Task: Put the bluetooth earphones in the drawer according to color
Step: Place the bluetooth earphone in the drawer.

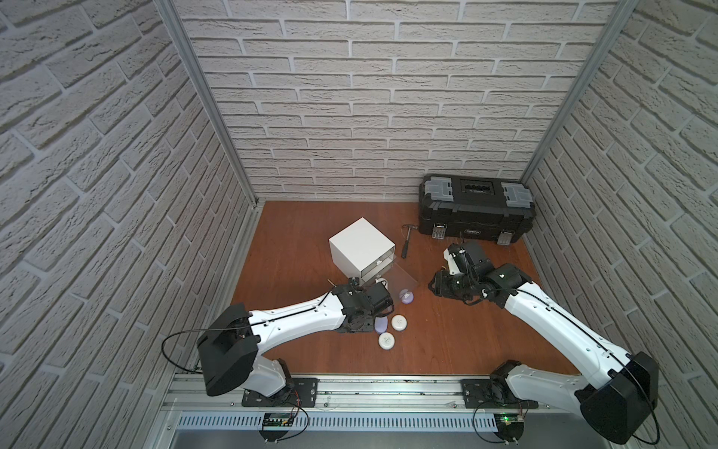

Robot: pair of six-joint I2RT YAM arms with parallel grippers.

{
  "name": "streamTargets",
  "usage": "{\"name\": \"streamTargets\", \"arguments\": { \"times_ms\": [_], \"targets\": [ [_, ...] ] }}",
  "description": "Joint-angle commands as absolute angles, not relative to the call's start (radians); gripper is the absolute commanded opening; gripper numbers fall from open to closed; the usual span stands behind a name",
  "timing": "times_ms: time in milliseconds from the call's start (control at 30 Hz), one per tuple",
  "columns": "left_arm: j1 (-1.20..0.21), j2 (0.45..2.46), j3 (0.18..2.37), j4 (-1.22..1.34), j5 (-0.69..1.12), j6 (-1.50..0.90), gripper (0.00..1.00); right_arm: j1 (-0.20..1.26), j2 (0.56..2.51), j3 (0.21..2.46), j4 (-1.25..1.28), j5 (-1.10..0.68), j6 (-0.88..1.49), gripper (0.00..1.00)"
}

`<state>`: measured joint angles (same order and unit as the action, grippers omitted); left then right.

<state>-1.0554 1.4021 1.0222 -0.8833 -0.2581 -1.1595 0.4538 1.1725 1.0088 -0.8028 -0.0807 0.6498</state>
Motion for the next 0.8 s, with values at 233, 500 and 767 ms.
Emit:
{"name": "streamTargets", "arguments": {
  "times_ms": [233,500,767],
  "targets": [
    [-1.0,1.583,1.509,-0.992,-0.315,-0.822,0.47,0.418,1.136,0.987,-0.78,-0.08,0.644,0.51],
    [-0.916,1.878,1.793,-0.945,-0.206,-0.707,0.47,0.369,1.073,0.958,-0.802,-0.078,0.631,0.52],
    [-0.897,2.039,1.903,-0.985,-0.177,-0.697,0.47,0.323,1.051,0.939,-0.809,-0.099,0.614,0.51]
  ]
}}
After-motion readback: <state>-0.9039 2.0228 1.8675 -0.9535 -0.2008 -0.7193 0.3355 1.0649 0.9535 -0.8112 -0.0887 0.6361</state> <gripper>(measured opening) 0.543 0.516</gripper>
